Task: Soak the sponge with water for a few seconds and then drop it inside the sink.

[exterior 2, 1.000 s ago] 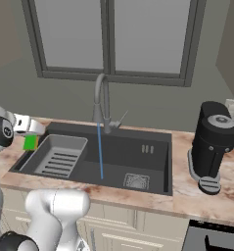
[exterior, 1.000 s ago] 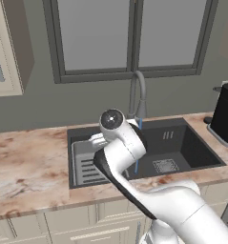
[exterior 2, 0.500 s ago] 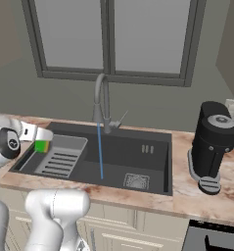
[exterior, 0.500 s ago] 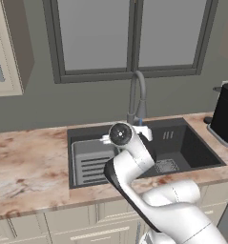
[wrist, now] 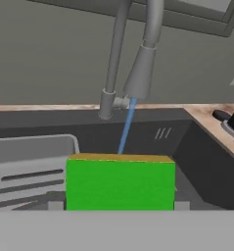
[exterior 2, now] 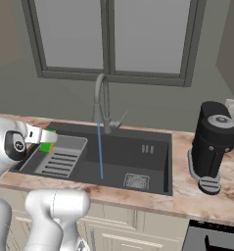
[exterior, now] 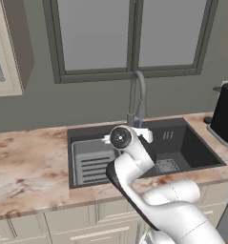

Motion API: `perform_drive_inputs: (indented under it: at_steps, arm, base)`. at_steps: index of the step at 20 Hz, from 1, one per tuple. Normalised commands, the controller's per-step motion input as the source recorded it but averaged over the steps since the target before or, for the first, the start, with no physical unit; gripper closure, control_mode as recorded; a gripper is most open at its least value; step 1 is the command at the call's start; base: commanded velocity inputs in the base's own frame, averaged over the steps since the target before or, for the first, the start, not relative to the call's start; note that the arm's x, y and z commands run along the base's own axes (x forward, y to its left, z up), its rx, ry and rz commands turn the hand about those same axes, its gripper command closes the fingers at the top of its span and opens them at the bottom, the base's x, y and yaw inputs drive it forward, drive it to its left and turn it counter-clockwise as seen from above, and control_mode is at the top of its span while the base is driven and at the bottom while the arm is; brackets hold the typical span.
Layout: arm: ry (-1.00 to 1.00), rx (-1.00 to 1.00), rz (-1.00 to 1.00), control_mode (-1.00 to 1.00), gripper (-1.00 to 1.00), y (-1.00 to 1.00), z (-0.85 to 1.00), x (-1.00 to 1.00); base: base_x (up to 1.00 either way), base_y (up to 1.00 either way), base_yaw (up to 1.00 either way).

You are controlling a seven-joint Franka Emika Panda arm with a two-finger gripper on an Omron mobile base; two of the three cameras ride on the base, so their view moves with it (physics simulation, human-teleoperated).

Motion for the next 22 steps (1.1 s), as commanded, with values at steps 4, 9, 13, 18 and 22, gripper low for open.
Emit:
perform_drive_inputs:
  at_steps: [4,9,13,18,22]
  arm:
    - [-0.02,0.00,-0.08,-1.00,1.00,-0.21,-0.11,0.09]
    - [-0.03,0.00,-0.08,-1.00,1.00,-0.21,-0.18,0.03]
    - [-0.02,0.00,-0.12,-1.00,1.00,-0.20,-0.13,0.00]
    - [-0.05,0.00,-0.14,-1.00,1.00,-0.24,-0.18,0.09]
    - [-0.10,0.00,-0.14,-1.00,1.00,-0.31,-0.07,0.13]
  base:
    - [0.00,0.00,0.00]
    - [0.00,0.00,0.00]
    - [0.00,0.00,0.00]
    - [0.00,0.00,0.00]
    - [0.00,0.00,0.00]
